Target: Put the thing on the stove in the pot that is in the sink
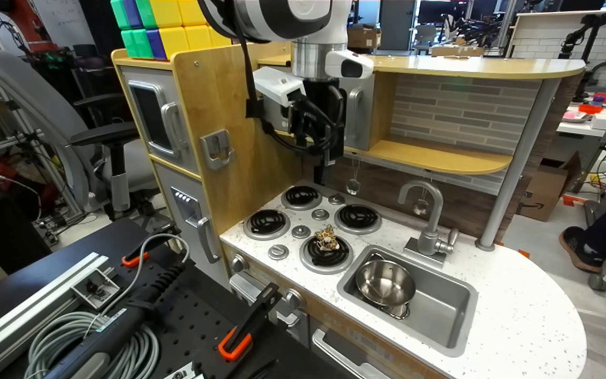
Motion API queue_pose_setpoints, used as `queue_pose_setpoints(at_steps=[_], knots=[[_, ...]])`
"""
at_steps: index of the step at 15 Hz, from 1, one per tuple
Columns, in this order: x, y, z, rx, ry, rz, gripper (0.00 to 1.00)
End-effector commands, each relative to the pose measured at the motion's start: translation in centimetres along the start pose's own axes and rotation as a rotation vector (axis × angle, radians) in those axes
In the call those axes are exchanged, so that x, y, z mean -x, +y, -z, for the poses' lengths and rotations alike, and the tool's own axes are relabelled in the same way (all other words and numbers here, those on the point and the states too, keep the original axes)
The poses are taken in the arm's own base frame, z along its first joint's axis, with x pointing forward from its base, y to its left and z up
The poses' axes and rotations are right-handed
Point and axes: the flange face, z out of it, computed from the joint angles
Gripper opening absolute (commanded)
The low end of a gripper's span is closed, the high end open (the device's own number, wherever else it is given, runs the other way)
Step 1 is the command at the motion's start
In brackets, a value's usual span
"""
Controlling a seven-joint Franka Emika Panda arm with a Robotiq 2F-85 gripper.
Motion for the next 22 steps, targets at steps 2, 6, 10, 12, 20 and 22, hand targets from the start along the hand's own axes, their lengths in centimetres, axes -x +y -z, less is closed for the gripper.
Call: queue_pose_setpoints(at_steps=[2,6,10,12,20,22], knots=[[-0.2,0.0,-0.4,-0.007,0.024,-0.019,1.0],[-0.9,0.2,-6.5,0.072,-0.013,-0.107,1.0],[-0.7,0.6,-13.6,0.144,-0.039,-0.133,1.0],[-0.8,0.4,-16.1,0.17,-0.007,-0.136,1.0],[-2.5,-1.1,-21.0,0.16,0.156,-0.134,1.0],[-2.9,-1.5,-21.4,0.137,0.204,-0.117,1.0]])
